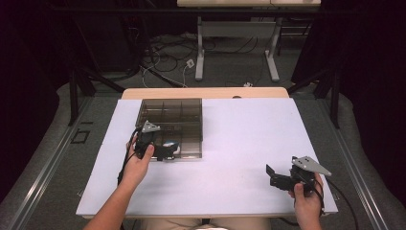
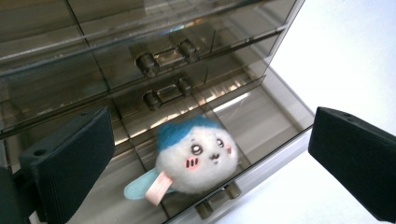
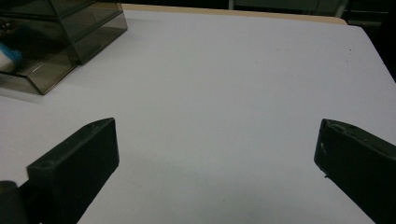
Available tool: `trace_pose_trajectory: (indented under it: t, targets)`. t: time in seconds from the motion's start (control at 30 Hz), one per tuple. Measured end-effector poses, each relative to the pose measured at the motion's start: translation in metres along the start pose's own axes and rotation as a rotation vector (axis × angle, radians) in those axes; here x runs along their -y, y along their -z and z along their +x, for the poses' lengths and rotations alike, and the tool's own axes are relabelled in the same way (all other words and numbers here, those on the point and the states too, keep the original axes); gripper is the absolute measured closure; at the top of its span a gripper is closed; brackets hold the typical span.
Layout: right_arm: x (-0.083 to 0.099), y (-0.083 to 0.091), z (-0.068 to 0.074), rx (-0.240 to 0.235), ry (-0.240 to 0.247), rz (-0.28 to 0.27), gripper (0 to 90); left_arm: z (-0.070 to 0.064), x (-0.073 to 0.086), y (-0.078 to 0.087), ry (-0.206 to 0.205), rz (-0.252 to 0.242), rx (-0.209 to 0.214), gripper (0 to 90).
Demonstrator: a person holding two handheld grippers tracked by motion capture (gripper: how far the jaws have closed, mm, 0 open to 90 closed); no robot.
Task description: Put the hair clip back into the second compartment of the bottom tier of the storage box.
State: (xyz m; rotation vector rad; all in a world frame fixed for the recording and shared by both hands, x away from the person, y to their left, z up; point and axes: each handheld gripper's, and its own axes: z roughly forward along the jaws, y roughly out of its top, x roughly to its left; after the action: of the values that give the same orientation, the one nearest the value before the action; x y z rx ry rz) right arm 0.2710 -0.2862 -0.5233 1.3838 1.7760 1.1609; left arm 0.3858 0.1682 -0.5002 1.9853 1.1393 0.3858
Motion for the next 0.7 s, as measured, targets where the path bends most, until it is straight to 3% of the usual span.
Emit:
trace_pose_trajectory:
  t: [0.1,0.43,0.7]
  targets:
    - [0.000,0.000,0.000,0.000,-0.001,0.000,0.0,0.000,-0.002,0.004,0.006,-0.005,0.027,0.8]
    - [0.000,-0.001,0.002,0.003,-0.006,-0.008,0.0,-0.007,-0.010,0.019,-0.017,-0.076,0.027,0.8]
    - [0.000,0.000,0.001,-0.002,-0.003,-0.006,0.0,-0.013,-0.013,0.034,-0.039,-0.106,0.044,2.5]
